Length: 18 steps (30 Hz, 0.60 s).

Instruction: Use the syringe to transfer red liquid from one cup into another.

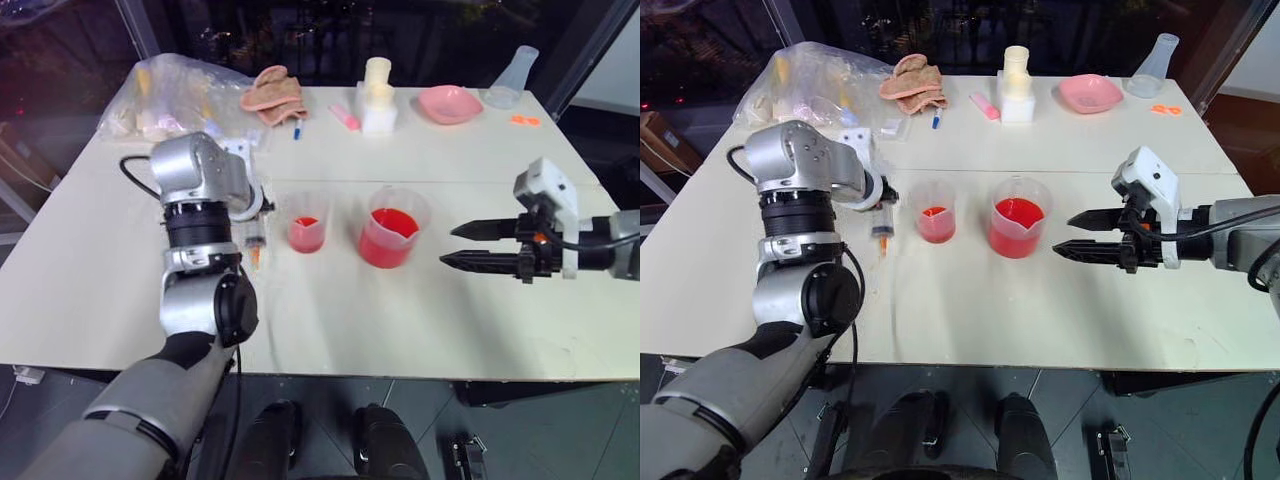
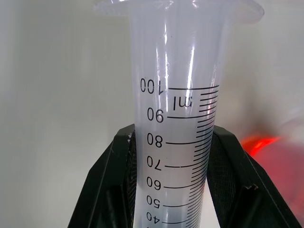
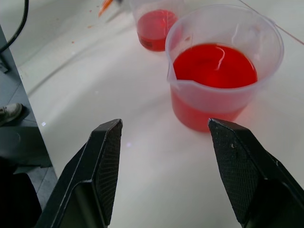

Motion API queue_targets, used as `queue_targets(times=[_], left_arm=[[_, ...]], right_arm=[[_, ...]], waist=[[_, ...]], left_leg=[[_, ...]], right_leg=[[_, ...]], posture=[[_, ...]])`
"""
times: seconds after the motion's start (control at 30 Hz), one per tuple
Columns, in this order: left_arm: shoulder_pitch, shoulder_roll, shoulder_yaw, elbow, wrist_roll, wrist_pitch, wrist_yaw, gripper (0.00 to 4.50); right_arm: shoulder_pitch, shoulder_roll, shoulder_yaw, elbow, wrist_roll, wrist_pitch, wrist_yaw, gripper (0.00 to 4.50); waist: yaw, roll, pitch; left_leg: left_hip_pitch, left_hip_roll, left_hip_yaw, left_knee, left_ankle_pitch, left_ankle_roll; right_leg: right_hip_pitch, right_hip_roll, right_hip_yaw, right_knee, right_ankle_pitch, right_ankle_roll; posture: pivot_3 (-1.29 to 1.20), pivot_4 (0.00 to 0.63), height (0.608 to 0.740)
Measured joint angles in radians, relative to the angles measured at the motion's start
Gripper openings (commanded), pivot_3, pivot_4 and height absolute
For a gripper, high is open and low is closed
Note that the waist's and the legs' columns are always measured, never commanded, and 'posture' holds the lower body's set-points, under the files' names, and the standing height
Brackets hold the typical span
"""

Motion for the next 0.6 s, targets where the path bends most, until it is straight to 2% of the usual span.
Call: queue_targets(times=[0.07,0.2,0.27,0.6], left_arm=[[0.028,0.017,-0.052,-0.073,-0.007,-0.035,-0.036,1.46],[0.097,0.014,-0.072,-0.209,-0.019,-0.206,-0.089,1.46],[0.142,0.044,-0.114,-0.264,-0.028,-0.309,-0.142,1.46],[0.161,0.061,-0.199,-0.317,-0.047,-0.685,-0.261,1.46]], right_arm=[[0.027,0.000,-0.026,-0.016,0.011,0.013,-0.015,2.99],[0.088,0.009,-0.084,-0.073,0.057,0.058,-0.055,2.99],[0.101,0.016,-0.104,-0.086,0.060,0.058,-0.078,2.99],[0.063,0.075,-0.142,-0.105,0.125,0.062,-0.190,2.99]], waist=[[0.002,0.000,0.000],[0.003,0.000,0.000],[0.001,0.000,0.000],[0.002,0.000,0.000]], left_leg=[[0.000,0.000,0.000,0.000,0.000,0.000],[0.000,0.000,0.000,0.000,0.000,0.000],[0.000,0.001,0.000,0.000,0.000,0.000],[0.000,0.000,0.000,0.000,0.000,0.000]], right_leg=[[0.000,0.000,0.000,0.000,0.000,-0.001],[0.001,0.000,0.000,-0.002,0.001,-0.001],[0.001,0.000,0.000,-0.002,0.001,-0.001],[0.002,0.000,0.000,-0.003,0.001,-0.001]], posture=[[0.00,0.150,0.740],[0.00,0.150,0.740],[0.00,0.150,0.740],[0.00,0.150,0.740]])
